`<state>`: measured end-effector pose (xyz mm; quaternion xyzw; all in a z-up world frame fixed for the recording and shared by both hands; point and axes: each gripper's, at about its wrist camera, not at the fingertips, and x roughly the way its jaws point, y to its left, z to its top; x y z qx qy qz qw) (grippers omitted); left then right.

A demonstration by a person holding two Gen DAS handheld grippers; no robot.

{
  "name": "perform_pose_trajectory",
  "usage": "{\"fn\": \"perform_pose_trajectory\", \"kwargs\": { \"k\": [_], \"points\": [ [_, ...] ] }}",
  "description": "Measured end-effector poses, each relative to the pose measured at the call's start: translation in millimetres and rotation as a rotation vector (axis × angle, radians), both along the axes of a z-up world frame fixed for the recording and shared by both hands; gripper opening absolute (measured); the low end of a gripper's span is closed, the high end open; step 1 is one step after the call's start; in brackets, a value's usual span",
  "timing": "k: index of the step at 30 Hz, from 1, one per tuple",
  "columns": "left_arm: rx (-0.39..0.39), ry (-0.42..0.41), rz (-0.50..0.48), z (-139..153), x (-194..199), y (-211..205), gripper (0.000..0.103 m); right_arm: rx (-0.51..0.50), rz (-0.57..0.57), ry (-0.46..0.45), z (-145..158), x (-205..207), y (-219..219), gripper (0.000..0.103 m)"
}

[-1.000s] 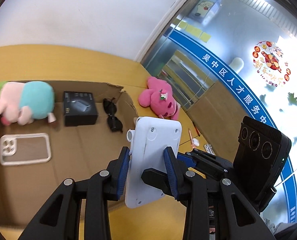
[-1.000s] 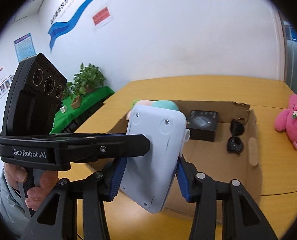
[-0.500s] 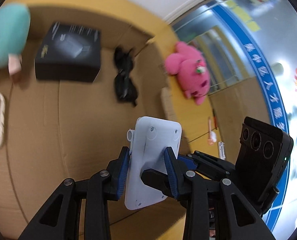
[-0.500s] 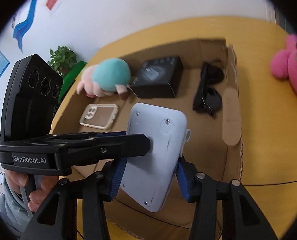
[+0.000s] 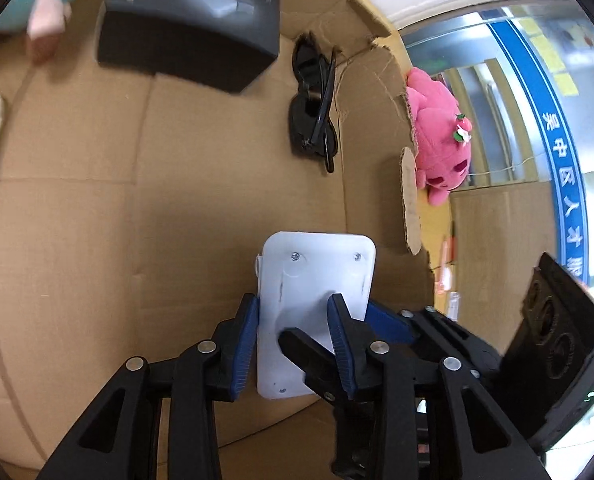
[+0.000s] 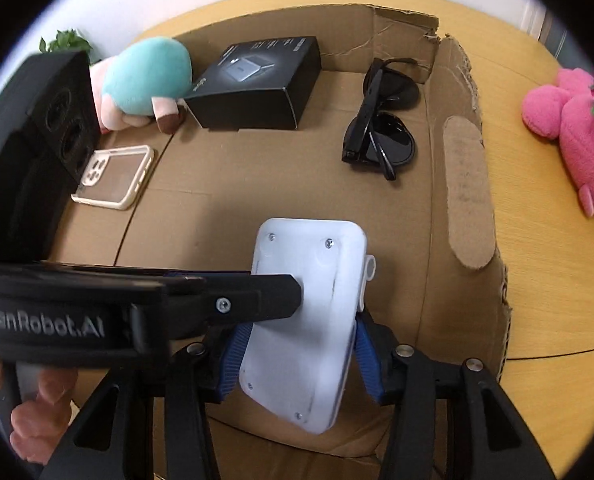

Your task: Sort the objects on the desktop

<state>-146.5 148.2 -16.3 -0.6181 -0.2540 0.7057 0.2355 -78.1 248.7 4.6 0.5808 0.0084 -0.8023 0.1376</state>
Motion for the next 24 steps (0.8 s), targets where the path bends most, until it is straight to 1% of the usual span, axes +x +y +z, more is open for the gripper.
{"fn": "perform_pose_trajectory", "kwargs": {
  "k": [1, 2, 3, 4, 5, 6, 7, 9, 10, 11, 12, 14, 17, 18, 20, 21, 22, 23, 24],
  "points": [
    [-0.015, 0.044, 0.0, 8, 5, -2, 0.036, 0.001, -0.002, 0.018, 5, 4, -1, 0.054],
    [-0.021, 0.101, 0.003, 20, 11, -6, 0.036, 0.013, -0.002, 0.045, 10, 7, -1, 0.06],
    [-0.035, 0.163, 0.008, 33, 18, -11, 0.037, 0.041, 0.001, 0.079, 18, 12, -3, 0.061],
    [-0.059, 0.229, 0.012, 46, 26, -18, 0.039, 0.074, 0.001, 0.118, 26, 18, -4, 0.062],
    [-0.087, 0.301, 0.016, 60, 36, -24, 0.041, 0.092, 0.001, 0.152, 34, 23, -7, 0.064],
    [-0.117, 0.371, 0.026, 74, 47, -32, 0.049, 0.097, 0.001, 0.189, 43, 31, -8, 0.069],
    [-0.148, 0.43, 0.042, 84, 58, -42, 0.06, 0.086, -0.004, 0.23, 51, 39, -8, 0.072],
    [-0.225, 0.553, 0.094, 102, 86, -62, 0.07, 0.043, -0.026, 0.314, 64, 53, -10, 0.078],
    [-0.261, 0.597, 0.116, 106, 96, -72, 0.073, 0.009, -0.039, 0.371, 70, 65, -14, 0.079],
    [-0.311, 0.652, 0.144, 109, 111, -83, 0.074, -0.013, -0.045, 0.41, 69, 72, -18, 0.08],
    [-0.343, 0.686, 0.16, 108, 120, -91, 0.076, -0.033, -0.053, 0.457, 70, 82, -24, 0.08],
    [-0.436, 0.758, 0.199, 102, 138, -105, 0.077, -0.038, -0.051, 0.536, 61, 97, -39, 0.081],
    [-0.611, 0.842, 0.223, 79, 159, -119, 0.077, 0.035, -0.099, 0.654, 41, 114, -55, 0.081],
    [-0.662, 0.883, 0.232, 69, 166, -123, 0.077, 0.051, -0.122, 0.678, 33, 118, -57, 0.081],
    [-0.742, 0.935, 0.262, 49, 175, -136, 0.077, 0.056, -0.154, 0.698, 21, 119, -57, 0.081],
    [-0.757, 0.94, 0.273, 40, 177, -140, 0.078, 0.056, -0.176, 0.703, 14, 118, -55, 0.081],
    [-0.749, 0.929, 0.283, 32, 176, -144, 0.078, 0.049, -0.191, 0.7, 9, 118, -53, 0.081],
    [-0.73, 0.922, 0.299, 27, 175, -148, 0.078, 0.014, -0.21, 0.725, 6, 118, -48, 0.084],
    [-0.681, 0.939, 0.345, 24, 178, -156, 0.081, 0.017, -0.22, 0.749, 5, 121, -47, 0.085]
  ]
}}
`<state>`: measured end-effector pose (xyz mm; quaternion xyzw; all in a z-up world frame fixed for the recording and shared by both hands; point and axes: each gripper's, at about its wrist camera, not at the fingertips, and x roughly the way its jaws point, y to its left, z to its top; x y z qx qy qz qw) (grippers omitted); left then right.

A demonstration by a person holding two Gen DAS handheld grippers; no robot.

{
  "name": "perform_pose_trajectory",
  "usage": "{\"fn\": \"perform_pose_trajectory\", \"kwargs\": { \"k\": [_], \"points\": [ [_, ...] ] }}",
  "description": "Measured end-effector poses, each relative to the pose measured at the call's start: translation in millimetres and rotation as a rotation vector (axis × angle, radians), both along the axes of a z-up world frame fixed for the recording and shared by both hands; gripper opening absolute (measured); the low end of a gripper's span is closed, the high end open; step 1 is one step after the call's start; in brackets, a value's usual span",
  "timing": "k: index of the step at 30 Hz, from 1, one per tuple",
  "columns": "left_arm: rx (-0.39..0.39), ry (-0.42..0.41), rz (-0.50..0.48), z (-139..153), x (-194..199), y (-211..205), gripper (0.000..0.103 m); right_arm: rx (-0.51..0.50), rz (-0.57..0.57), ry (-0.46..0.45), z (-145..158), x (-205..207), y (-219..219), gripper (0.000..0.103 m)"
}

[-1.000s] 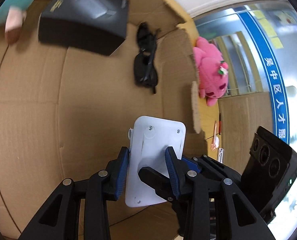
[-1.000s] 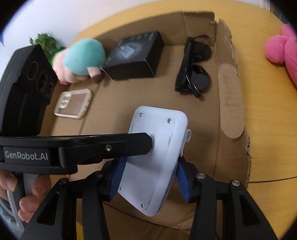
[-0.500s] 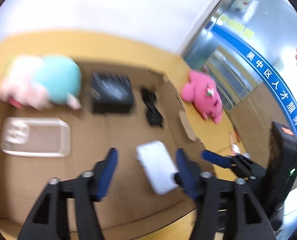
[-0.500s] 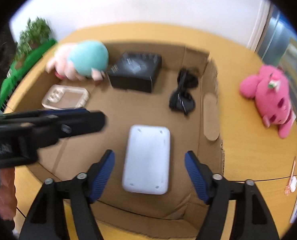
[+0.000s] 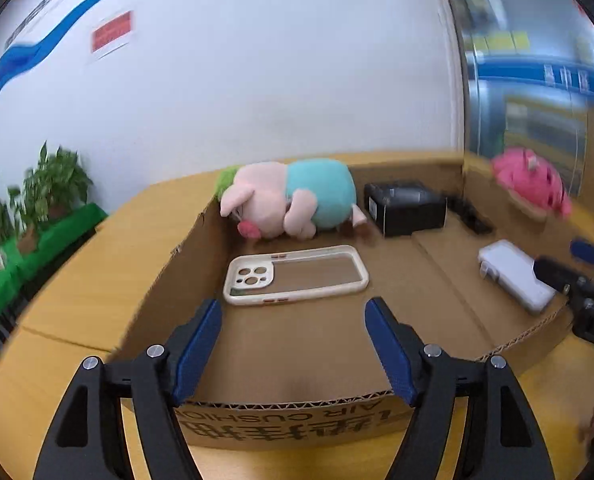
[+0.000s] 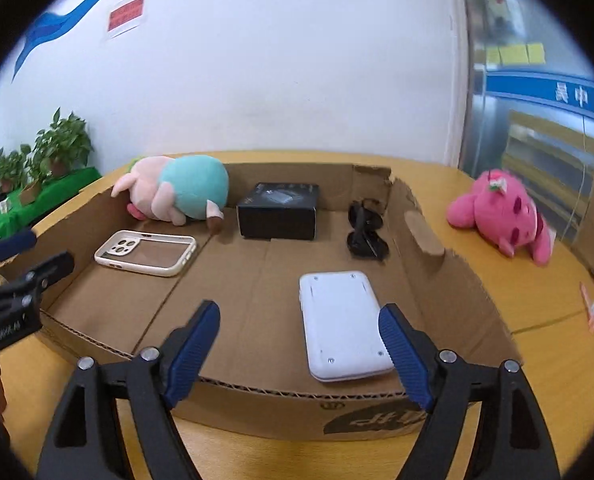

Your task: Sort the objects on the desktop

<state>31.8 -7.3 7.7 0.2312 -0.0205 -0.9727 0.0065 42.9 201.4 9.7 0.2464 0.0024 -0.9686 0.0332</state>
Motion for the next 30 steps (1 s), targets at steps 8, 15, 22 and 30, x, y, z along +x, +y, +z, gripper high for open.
{"fn": "perform_pose_trajectory", "kwargs": {
  "k": [8, 15, 22, 30],
  "points": [
    [0.008, 0.021, 0.019, -13, -1, -3, 0.098, 0.021, -0.04, 0.026, -6, -2, 1, 0.103],
    [0.005, 0.019, 0.02, -3, -1, 2, 0.099, 0.022, -0.04, 0.026, -3, -2, 0, 0.103],
    [0.005, 0.019, 0.02, -2, -1, 2, 0.099, 0.022, -0.04, 0.025, -4, -2, 0, 0.103],
    [0.006, 0.019, 0.019, -1, -1, 2, 0.099, 0.022, -0.039, 0.026, -4, -2, 0, 0.103]
  ]
}}
